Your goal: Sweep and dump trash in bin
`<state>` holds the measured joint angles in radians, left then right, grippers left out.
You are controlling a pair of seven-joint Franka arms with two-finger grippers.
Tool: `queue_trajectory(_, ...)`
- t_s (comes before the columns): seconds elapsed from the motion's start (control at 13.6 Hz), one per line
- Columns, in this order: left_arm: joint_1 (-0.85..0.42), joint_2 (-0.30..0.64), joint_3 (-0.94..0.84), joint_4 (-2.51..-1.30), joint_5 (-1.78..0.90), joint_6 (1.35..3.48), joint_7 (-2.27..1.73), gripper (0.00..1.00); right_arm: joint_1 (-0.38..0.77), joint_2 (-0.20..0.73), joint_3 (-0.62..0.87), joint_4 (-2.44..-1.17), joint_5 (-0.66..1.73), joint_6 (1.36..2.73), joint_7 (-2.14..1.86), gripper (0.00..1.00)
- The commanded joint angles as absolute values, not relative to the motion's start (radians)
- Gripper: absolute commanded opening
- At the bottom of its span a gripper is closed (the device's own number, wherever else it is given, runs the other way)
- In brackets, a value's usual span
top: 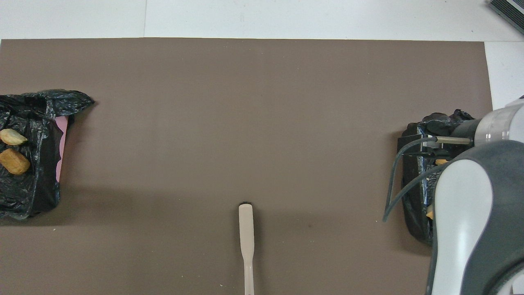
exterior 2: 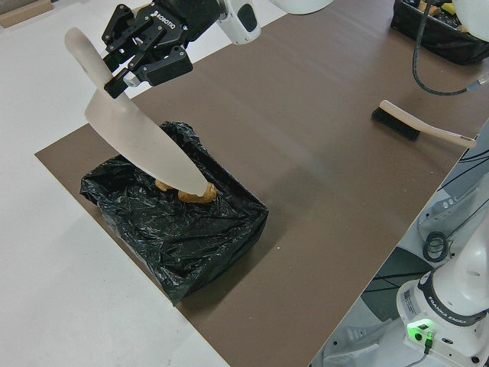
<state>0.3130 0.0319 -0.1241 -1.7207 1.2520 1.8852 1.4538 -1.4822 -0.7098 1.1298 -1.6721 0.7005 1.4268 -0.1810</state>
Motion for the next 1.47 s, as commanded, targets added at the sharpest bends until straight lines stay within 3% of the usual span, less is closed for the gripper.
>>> queue_trajectory(0.0,0.288,0.014,-0.112,-1.723,1.285,1.798,1.434,0.00,-1.494,-0.710,1.132,-1.658,0.692,1.414,-0.212,1.00)
queue_trajectory(0.37,0.299,0.014,-0.115,-1.723,1.284,1.776,1.428,0.00,-1.453,-0.703,1.117,-1.672,0.671,1.430,-0.206,1.00)
queue_trajectory(0.73,0.302,0.009,-0.115,-1.732,1.168,1.776,1.442,0.00,-1.286,-0.638,1.078,-1.729,0.529,1.528,-0.193,1.00)
queue_trajectory(1.25,0.177,0.009,-0.118,-1.732,1.054,1.651,1.439,0.00,-1.083,-0.535,0.982,-1.779,0.399,1.612,-0.118,1.00)
queue_trajectory(1.39,0.146,0.008,-0.117,-1.732,1.026,1.625,1.437,0.00,-1.080,-0.526,0.977,-1.779,0.396,1.611,-0.117,1.00)
